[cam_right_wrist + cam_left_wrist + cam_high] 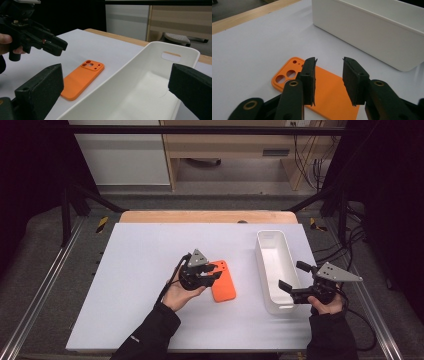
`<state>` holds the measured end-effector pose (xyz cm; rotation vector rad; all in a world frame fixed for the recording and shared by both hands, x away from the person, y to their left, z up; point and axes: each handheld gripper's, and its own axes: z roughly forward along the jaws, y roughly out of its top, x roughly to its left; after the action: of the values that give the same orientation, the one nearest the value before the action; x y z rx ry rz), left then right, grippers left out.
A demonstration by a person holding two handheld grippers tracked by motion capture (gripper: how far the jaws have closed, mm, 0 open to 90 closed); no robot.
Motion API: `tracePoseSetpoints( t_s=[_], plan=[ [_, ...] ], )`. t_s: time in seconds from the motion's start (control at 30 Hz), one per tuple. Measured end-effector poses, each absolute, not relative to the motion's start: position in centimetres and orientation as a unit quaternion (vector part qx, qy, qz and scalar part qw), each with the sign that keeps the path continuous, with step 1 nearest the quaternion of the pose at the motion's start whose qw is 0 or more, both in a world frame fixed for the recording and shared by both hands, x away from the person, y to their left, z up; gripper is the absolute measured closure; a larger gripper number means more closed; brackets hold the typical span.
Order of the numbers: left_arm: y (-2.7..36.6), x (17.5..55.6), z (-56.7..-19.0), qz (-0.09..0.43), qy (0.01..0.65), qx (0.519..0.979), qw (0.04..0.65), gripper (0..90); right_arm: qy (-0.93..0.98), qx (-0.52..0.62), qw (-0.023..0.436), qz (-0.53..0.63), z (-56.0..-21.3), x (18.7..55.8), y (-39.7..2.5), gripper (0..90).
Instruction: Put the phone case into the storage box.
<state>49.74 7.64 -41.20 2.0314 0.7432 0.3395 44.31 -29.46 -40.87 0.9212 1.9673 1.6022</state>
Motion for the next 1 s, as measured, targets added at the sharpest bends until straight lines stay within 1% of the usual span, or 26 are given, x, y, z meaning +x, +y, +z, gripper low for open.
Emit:
tracePoseSetpoints(
  t_s=[0.2, 0.43, 0.57, 0.87, 1.0],
  plan=[
    [6.2, 50.1, -41.8, 0.132, 0.299, 0.834, 0.444, 71.2, 0.711, 0.333, 0.220, 0.579, -40.9, 44.3, -29.5, 0.6],
    [5.0, 50.5, -42.6, 0.128, 0.303, 0.843, 0.426, 83.8, 0.710, 0.333, 0.220, 0.579, -40.8, 44.3, -29.5, 0.6],
    [4.4, 50.7, -42.9, 0.128, 0.301, 0.846, 0.422, 88.9, 0.710, 0.334, 0.221, 0.579, -40.8, 44.3, -29.5, 0.6],
    [3.1, 51.1, -43.9, 0.122, 0.288, 0.856, 0.413, 89.7, 0.710, 0.334, 0.222, 0.579, -40.8, 44.3, -29.5, 0.6],
    [2.2, 51.3, -44.7, 0.102, 0.285, 0.864, 0.401, 89.7, 0.711, 0.334, 0.221, 0.578, -40.8, 44.3, -29.5, 0.6]
  ],
)
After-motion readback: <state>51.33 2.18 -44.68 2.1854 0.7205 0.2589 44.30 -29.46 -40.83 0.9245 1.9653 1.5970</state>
